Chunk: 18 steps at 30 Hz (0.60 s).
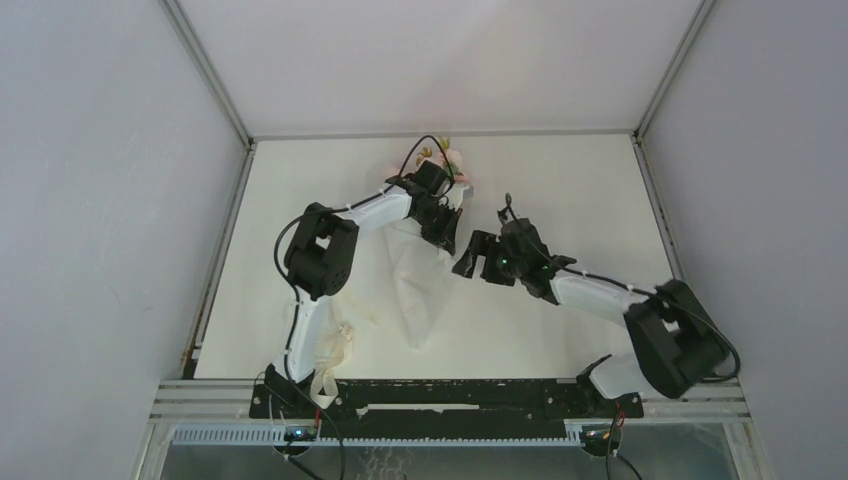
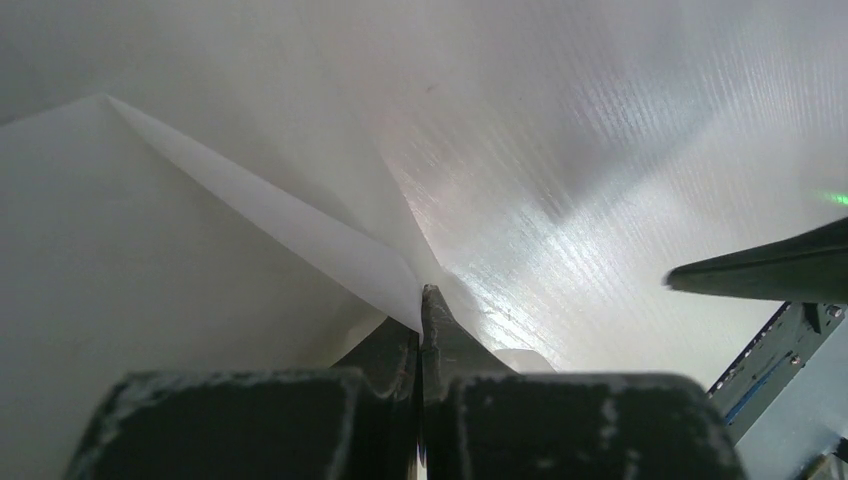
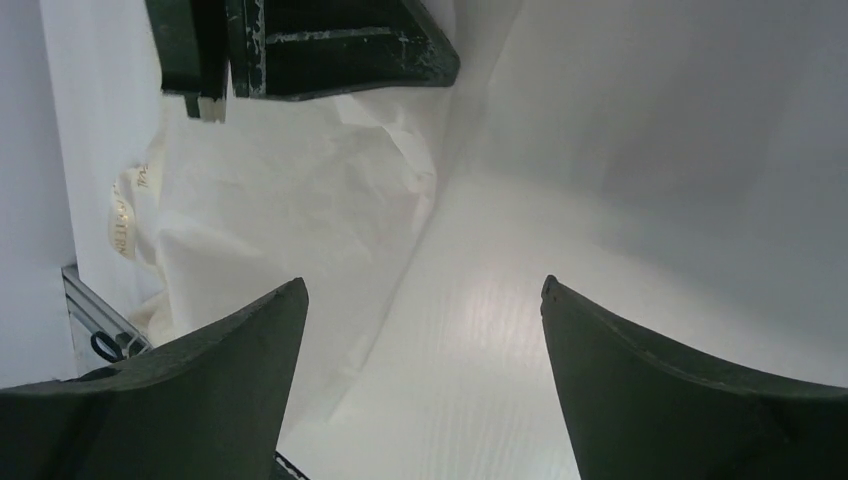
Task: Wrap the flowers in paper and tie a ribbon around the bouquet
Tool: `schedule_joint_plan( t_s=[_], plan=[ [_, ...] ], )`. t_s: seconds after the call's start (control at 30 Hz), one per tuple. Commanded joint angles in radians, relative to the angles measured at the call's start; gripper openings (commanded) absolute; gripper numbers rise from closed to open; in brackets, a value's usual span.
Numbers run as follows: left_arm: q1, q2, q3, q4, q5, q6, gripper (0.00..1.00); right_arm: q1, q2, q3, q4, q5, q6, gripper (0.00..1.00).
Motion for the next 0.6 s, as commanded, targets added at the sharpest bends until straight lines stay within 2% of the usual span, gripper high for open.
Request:
schedule_joint_plan(
  t_s=[0.0,0.13,0.27,0.3,0.5,0.53,0.57],
  plan=[
    [-0.001,-0.047,0.019,0.022,0.006,0.011,0.0,0.003,0.156,0.111,0.119,-0.124,-0.063,0.91],
    [-0.001,-0.05,0.021,0.023,0.005,0.011,0.0,0.004,0.273,0.137,0.184,-0.183,-0.048,0.72],
    [0.0,-0.048,0.02,0.023,0.005,0.012,0.0,-0.004,0.341,0.147,0.232,-0.175,-0.042,0.62],
    [-0.001,-0.048,0.02,0.022,0.005,0.013,0.0,-0.008,0.36,0.152,0.239,-0.181,-0.042,0.56],
    [-0.001,-0.071,0.027,0.009,-0.006,0.021,0.01,-0.011,0.414,0.157,0.242,-0.19,-0.022,0.0],
    [0.0,-0.08,0.036,0.0,-0.011,0.03,0.05,-0.014,0.409,0.145,0.241,-0.177,-0.016,0.0],
    [0.0,-0.093,0.05,-0.016,-0.013,0.039,0.16,-0.015,0.404,0.137,0.239,-0.169,-0.011,0.0]
  ],
)
